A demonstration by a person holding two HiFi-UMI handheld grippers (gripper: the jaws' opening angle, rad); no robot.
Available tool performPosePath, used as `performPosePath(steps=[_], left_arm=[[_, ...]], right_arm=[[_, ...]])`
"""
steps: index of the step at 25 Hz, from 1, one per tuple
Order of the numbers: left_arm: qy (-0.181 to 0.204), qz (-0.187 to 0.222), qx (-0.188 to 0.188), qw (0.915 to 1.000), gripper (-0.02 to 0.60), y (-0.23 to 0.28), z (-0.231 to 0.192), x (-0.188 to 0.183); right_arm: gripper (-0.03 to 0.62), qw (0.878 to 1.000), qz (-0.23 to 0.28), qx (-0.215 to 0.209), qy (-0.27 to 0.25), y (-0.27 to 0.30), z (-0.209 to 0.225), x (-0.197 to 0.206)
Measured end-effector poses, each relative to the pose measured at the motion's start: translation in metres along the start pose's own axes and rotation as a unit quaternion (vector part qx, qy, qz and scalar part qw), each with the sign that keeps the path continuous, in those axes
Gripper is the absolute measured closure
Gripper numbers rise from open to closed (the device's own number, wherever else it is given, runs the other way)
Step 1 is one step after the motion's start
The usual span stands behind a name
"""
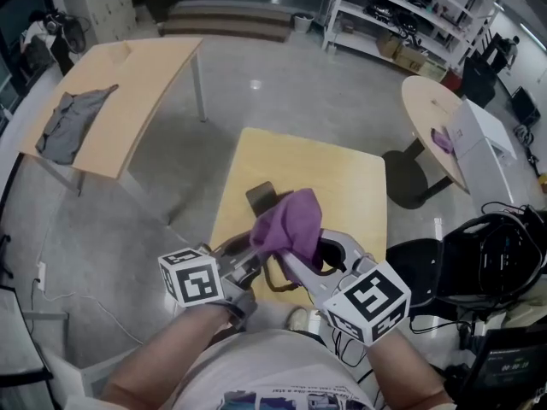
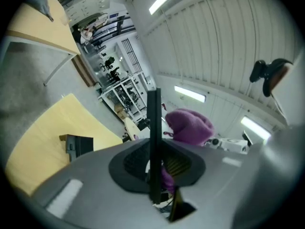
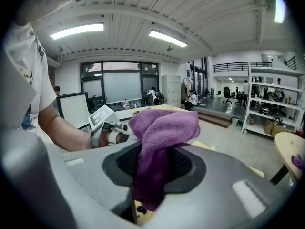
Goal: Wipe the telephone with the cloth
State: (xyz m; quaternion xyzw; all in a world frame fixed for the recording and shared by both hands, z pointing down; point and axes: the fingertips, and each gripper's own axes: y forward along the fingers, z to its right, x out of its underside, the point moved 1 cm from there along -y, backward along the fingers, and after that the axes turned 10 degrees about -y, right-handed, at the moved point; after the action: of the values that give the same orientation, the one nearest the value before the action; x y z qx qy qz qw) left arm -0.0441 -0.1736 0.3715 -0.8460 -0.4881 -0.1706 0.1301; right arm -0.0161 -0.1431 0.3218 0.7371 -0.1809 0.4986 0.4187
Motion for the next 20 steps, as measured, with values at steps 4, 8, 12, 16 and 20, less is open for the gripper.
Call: performPosePath(steps=[4,8,12,16,20], left_arm=[[-0.003,0.01,0.005,0.9999,0.495,-0.008,0.003,-0.011],[0.0,0.015,0.009,0.9998,0.495,-0.012,0.009,-0.025],[0.003,0.023,0.018,0.9996,0.495,-0.017,0.013,-0.035],[0.008,0.021,0.023,0.9995,0.495,-0.021,0.013,-0.041],[0.01,0.018,0.024,0.9995,0.495,-0.024,0.012,-0.043]], right_arm=[[0.479,1.0,-0.008,-0.007,0.008,-0.003,-0.015,0.012],[0.479,1.0,-0.018,-0.006,0.023,-0.008,-0.022,0.025],[0.479,0.999,-0.033,-0.002,0.036,-0.014,-0.03,0.043],[0.479,0.998,-0.046,0.003,0.05,-0.02,-0.036,0.059],[0.479,0.996,-0.059,0.01,0.059,-0.027,-0.035,0.069]])
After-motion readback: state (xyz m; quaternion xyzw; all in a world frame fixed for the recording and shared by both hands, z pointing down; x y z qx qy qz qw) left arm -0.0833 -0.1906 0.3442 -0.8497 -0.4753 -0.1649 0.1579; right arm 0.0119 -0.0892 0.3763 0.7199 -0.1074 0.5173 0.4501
